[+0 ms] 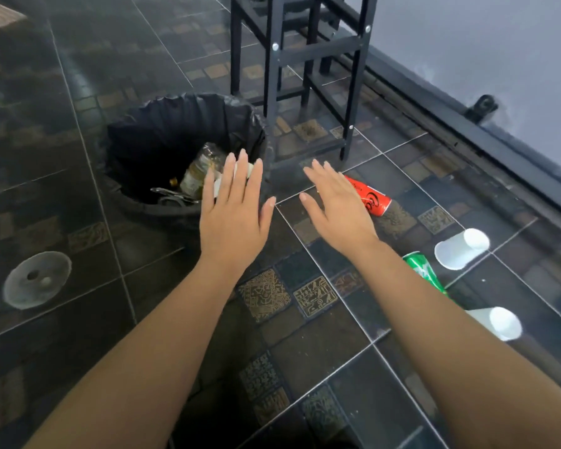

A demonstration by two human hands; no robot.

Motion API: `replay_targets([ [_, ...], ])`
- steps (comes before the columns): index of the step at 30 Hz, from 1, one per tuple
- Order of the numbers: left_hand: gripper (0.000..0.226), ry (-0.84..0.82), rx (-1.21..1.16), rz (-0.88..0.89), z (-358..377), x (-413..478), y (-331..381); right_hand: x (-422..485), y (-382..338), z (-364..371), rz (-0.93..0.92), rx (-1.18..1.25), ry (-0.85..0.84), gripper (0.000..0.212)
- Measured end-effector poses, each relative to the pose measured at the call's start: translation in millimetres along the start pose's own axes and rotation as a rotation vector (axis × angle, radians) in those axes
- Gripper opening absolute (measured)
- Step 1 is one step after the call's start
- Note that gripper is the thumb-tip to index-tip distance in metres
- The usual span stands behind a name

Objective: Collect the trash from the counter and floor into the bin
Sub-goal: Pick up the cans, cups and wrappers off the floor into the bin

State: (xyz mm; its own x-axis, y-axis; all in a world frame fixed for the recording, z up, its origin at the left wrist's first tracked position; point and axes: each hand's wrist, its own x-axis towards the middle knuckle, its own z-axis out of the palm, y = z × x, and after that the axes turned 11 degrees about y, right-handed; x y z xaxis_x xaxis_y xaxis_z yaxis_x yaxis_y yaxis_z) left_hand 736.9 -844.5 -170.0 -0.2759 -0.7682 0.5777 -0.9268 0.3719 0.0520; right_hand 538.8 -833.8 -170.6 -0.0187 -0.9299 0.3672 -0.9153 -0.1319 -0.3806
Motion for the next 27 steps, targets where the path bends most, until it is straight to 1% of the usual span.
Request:
replay_targets([
  [3, 0.057, -0.042, -0.093, 0.085, 12.0, -4.1, 50.7, -31.5, 36.8, -22.4, 0.139, -0.034, 0.049, 0.052],
  [7, 0.059, -0.157, -0.269, 0.16, 34.5, -18.7, 129.4, -88.0, 87.8, -55.1, 0.32, -0.132, 0.135, 0.05],
  [10, 0.066, -0.268, -0.376, 0.247, 48.6, -34.6, 188.4, -134.3, 125.0, -74.7, 0.502, -0.238, 0.162, 0.05],
  [12, 0.071, -0.376, -0.421, 0.306, 56.0, -45.3, 223.5, -160.7, 145.2, -82.8, 0.62, -0.326, 0.172, 0.053],
  [13, 0.074, -0.438, -0.429, 0.324, 60.0, -49.6, 238.8, -171.5, 153.5, -84.8, 0.687, -0.371, 0.15, 0.056],
  [15, 0.079, -0.544, -0.411, 0.365, 68.2, -57.6, 263.4, -190.8, 165.7, -84.5, 0.795, -0.439, 0.074, 0.063],
  [16, 0.081, -0.576, -0.371, 0.419, 72.3, -60.3, 271.1, -198.0, 169.2, -83.9, 0.828, -0.457, 0.045, 0.065],
  [19, 0.087, -0.645, -0.18, 0.673, 89.0, -66.8, 289.8, -214.9, 182.9, -84.1, 0.935, -0.448, -0.044, 0.069],
  [21, 0.088, -0.67, -0.076, 0.765, 98.1, -67.1, 296.4, -222.4, 189.2, -83.8, 0.999, -0.418, -0.104, 0.072],
  [24, 0.083, -0.667, -0.004, 0.809, 106.9, -64.2, 303.4, -227.4, 194.4, -79.6, 1.046, -0.367, -0.162, 0.075],
  [26, 0.078, -0.627, -0.012, 0.798, 110.2, -62.4, 307.0, -227.6, 196.3, -76.0, 1.06, -0.326, -0.158, 0.074],
  [27, 0.071, -0.6, -0.02, 0.79, 111.1, -62.3, 307.4, -227.5, 197.1, -74.1, 1.062, -0.309, -0.138, 0.072],
])
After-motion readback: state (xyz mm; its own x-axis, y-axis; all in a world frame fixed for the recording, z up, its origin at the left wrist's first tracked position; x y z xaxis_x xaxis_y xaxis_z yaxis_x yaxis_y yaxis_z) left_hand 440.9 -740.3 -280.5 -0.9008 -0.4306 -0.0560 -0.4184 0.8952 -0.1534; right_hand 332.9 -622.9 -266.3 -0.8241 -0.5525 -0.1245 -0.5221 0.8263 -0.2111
